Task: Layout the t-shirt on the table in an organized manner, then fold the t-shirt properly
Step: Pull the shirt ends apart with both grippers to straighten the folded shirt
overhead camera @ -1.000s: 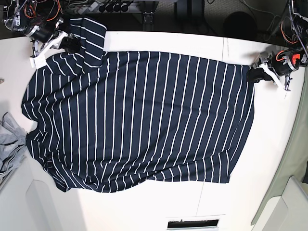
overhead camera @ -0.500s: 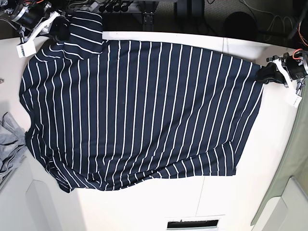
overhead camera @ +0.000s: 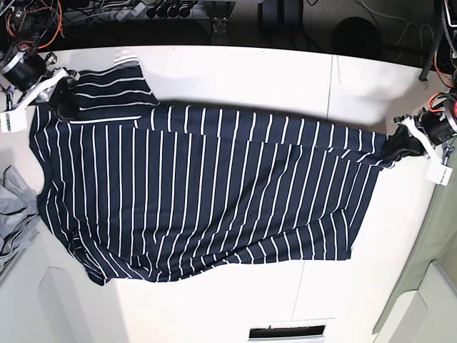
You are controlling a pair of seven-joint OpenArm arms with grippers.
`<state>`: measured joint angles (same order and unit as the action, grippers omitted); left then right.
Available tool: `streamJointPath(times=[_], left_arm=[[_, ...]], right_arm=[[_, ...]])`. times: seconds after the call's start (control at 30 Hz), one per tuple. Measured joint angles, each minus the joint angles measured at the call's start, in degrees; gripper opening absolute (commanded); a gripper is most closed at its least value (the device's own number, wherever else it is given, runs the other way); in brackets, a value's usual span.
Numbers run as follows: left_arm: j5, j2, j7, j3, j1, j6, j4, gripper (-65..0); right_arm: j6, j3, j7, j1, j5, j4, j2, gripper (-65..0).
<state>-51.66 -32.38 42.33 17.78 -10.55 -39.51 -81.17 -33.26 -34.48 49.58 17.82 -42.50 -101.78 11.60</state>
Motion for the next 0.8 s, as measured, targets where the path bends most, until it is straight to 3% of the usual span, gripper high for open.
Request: streamJointPath(times=[0.2, 0.37, 0.57, 0.63, 0.67, 0.73, 0.77, 0.8], left_arm=[[6.88, 0.63, -3.39, -5.62, 7.89, 0.04, 8.90, -65.0], [8.85, 0.81, -4.24, -10.54, 15.41, 0.02, 16.09, -65.0], [10.86, 1.16, -6.67, -11.50, 19.43, 0.00, 22.18, -65.0], [11.08, 1.46, -6.82, -11.50, 19.96, 0.02, 22.73, -53.3], [11.04, 1.51, -7.06, -11.50, 19.96, 0.02, 22.73, -46.5], [10.93, 1.60, -7.28, -11.50, 19.96, 0.00, 22.73, -35.6], [10.93, 1.60, -7.28, -11.50, 19.93, 0.02, 22.73, -33.4], [10.95, 1.57, -7.26, -11.50, 19.93, 0.02, 22.73, -33.3]], right_arm=[[-0.07, 0.07, -0.26, -10.45, 1.33, 9.14, 0.33, -65.0], [0.09, 0.07, -0.42, -19.10, 2.86, 16.70, 2.73, -65.0], [0.02, 1.88, -1.33, -26.73, 5.92, 25.55, 3.82, -65.0], [0.22, 3.19, -1.57, -28.13, 7.23, 27.93, 3.80, -65.0], [0.22, 4.02, -1.70, -28.30, 7.32, 28.59, 3.80, -58.1], [0.26, 5.62, -1.81, -28.09, 7.45, 29.29, 3.82, -34.8], [0.24, 6.32, -1.79, -27.65, 7.43, 29.31, 3.82, -26.6], [0.26, 6.62, -1.77, -27.34, 7.43, 29.31, 3.82, -22.8]])
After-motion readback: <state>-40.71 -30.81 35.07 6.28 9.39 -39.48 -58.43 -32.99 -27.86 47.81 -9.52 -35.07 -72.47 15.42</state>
